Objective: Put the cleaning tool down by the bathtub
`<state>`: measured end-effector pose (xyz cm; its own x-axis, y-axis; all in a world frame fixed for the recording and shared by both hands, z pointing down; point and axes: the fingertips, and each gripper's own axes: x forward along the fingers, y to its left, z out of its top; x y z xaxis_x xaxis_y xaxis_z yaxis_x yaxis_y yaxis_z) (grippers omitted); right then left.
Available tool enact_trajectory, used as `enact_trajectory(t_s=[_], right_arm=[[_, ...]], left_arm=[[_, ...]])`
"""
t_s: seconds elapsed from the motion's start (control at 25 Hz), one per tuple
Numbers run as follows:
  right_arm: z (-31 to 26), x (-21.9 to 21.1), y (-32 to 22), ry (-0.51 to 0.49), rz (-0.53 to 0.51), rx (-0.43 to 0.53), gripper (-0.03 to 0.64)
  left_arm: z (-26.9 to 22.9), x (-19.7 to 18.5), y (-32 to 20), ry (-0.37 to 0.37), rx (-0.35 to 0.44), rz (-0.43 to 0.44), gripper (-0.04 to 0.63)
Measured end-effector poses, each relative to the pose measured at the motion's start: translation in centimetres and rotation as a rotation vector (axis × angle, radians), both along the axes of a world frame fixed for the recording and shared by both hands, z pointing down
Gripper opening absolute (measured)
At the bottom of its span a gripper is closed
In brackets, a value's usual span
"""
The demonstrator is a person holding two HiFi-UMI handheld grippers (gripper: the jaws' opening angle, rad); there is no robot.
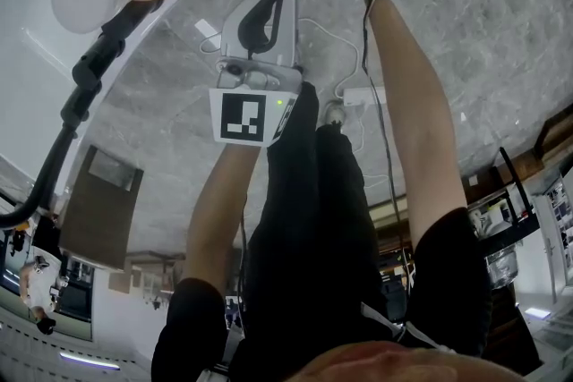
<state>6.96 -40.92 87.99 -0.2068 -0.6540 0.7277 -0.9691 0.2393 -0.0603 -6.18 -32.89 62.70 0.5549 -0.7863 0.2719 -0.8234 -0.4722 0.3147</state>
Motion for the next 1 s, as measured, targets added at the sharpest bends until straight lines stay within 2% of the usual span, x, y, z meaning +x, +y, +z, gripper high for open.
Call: enact_trajectory(t_s=[0.64,0.88,1.0], right_arm=[[0.6,-0.6,-1.1,0.022,-0.039,-0.017,0.095],[1.6,-0.9,0.2,0.028,-0.077,-0.069,0.094],[2.3,-0.8,1.5,0.005,-0.075,-0.093,0.121]], left_arm=[[0.5,-0.9,-0.4,0.010,-0.004,-0.018,0.008],[0.3,-1.1,-0.4,0.011,-0.004,-0.027,0.008],[0.3,-1.3,-0.2,0.006,-0.002,-0.024,0.008]])
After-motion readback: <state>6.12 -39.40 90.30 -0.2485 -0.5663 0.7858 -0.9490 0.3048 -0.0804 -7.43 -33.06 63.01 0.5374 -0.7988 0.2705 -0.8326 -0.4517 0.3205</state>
